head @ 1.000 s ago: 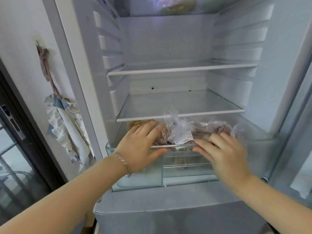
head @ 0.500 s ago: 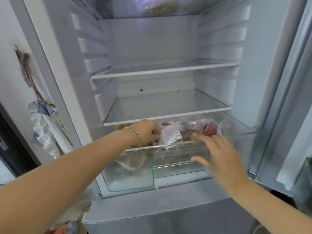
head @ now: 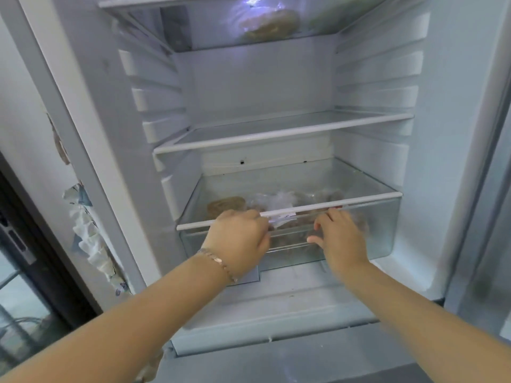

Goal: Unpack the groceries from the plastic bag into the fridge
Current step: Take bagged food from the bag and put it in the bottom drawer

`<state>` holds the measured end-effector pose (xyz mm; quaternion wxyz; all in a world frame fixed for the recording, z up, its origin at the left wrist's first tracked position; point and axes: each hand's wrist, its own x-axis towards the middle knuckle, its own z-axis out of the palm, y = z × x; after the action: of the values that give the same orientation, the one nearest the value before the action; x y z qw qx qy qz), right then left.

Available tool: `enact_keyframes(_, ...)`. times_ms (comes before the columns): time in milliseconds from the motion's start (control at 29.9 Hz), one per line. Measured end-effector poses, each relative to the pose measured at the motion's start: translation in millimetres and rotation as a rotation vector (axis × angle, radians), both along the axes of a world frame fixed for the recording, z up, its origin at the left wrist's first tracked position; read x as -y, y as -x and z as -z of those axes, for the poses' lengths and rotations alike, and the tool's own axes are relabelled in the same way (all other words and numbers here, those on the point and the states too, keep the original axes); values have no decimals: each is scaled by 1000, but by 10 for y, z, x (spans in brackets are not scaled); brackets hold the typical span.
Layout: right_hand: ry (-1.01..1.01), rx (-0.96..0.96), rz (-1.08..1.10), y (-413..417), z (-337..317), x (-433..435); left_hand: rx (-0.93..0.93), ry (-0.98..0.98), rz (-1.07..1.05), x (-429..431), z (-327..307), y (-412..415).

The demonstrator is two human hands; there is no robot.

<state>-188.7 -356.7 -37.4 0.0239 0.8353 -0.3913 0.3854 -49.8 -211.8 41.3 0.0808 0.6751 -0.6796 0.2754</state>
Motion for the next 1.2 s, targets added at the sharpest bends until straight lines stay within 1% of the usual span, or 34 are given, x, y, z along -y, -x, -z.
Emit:
enact_keyframes(33,15,-19,-3,-44,0,42,-21,67,24,-81,62,-58)
enact_keyframes(100,78,-78,-1,-105,25,74,-83,98,-28,-212,219,-215)
enact_keyframes(200,138,-137,1,-101,76,87,-60,68,-216,-259,339,-473)
enact_keyframes(234,125,-151,2,-84,70,81,-87,4,-257,-243,323,-531)
enact_keyframes(334,71,-191,5,-72,-4,52,-241,-156,-377,-96,283,-663)
enact_keyframes(434,-55,-229,79,-70,-114,-66,-282,-142,-417,-2,284,-668)
enact_keyframes(501,-218,-316,35,-38,-94,-147,-278,-174,-428,-23,266,-663)
enact_keyframes(568,-369,-348,-76,-15,-84,-250,-273,-203,-440,-85,224,-630)
enact_keyframes(635,-494,-431,-191,-16,-122,-407,-327,-221,-454,-243,179,-500)
enact_keyframes(702,-526,-526,-316,-69,-159,-562,-386,-232,-482,-488,142,-300)
enact_keyframes(735,-504,-562,-371,-111,-184,-649,-357,-267,-495,-636,135,-195)
enact_keyframes(802,-455,-644,-491,-198,-241,-860,-276,-416,-535,-954,169,-20)
enact_keyframes(869,-402,-752,-608,-286,-277,-1097,-327,-562,-635,-1305,241,137)
enact_keyframes(902,-368,-806,-668,-320,-288,-1246,-386,-591,-698,-1489,286,230)
enact_keyframes(969,-307,-882,-798,-337,-291,-1588,-504,-589,-823,-1863,375,466)
enact_keyframes(1069,-222,-989,-1009,-241,-240,-2209,-695,-500,-1025,-2491,499,926)
enact_keyframes(1203,-142,-1124,-1271,64,-126,-3162,-855,-437,-1334,-3457,671,1673)
